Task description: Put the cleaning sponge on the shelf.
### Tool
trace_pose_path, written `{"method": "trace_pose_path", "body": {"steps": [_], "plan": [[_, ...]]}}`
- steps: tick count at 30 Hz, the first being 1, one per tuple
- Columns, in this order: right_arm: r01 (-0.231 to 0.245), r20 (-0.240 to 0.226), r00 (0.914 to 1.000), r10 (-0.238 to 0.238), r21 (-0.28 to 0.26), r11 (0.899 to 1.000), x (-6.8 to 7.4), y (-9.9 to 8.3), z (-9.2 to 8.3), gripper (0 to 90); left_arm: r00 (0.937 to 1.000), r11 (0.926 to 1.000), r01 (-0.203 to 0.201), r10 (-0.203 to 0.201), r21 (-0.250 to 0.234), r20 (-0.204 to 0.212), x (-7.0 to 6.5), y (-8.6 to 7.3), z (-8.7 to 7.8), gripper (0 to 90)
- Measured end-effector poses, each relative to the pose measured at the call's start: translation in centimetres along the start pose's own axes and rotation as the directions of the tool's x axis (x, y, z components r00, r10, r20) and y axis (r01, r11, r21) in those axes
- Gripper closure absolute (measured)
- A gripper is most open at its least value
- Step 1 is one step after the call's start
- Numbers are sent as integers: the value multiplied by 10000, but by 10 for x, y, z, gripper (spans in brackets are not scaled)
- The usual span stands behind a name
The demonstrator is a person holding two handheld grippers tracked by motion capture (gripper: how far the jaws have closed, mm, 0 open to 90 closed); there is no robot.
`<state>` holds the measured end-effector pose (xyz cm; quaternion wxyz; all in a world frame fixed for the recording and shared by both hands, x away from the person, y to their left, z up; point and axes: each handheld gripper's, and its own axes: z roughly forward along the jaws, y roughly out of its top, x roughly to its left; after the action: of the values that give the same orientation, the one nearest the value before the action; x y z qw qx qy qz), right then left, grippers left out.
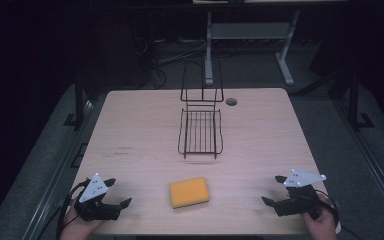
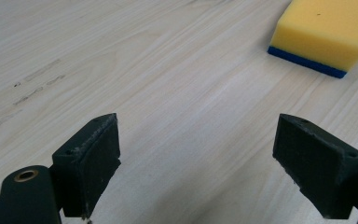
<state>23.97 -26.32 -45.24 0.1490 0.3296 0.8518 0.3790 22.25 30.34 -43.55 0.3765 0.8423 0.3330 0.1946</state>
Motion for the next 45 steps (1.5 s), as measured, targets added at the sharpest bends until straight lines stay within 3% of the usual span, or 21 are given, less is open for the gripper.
{"method": "trace_pose_path", "body": {"steps": [13, 17, 19, 20, 25, 27, 41, 45], "plan": [[1, 11, 10000, -1, 75, 10000, -1, -1, 0, 138, 9990, 9998, -200, 197, 61, 403, -9, 7, 4, 142], [49, -68, 10000, -48, 60, 10000, 1, 0, 0, 138, 9983, 9992, -331, 320, 227, 481, -10, 10, 5, 141], [29, -79, 10000, -29, 8, 10000, 2, 0, 1, 138, 9965, 9977, -581, 559, 343, 614, -12, 15, 7, 142], [40, -76, 10000, -40, 14, 10000, 2, 0, 1, 138, 9940, 9944, -919, 884, 530, 643, -15, 20, 9, 144], [61, -90, 9999, -61, 3, 10000, 3, -1, 0, 138, 9885, 9898, -1263, 1199, 660, 926, -21, 29, 15, 143], [101, -105, 9999, -101, 11, 9999, 3, 0, 0, 138, 9828, 9855, -1509, 1411, 772, 1195, -26, 33, 19, 143], [15, -109, 9999, -16, -12, 10000, 4, 0, 0, 138, 9652, 9708, -2178, 1991, 1001, 1693, -35, 52, 28, 143], [76, -98, 9999, -76, 31, 10000, 4, 0, 0, 138, 9564, 9645, -2413, 2177, 1069, 1948, -41, 59, 34, 143]]}}
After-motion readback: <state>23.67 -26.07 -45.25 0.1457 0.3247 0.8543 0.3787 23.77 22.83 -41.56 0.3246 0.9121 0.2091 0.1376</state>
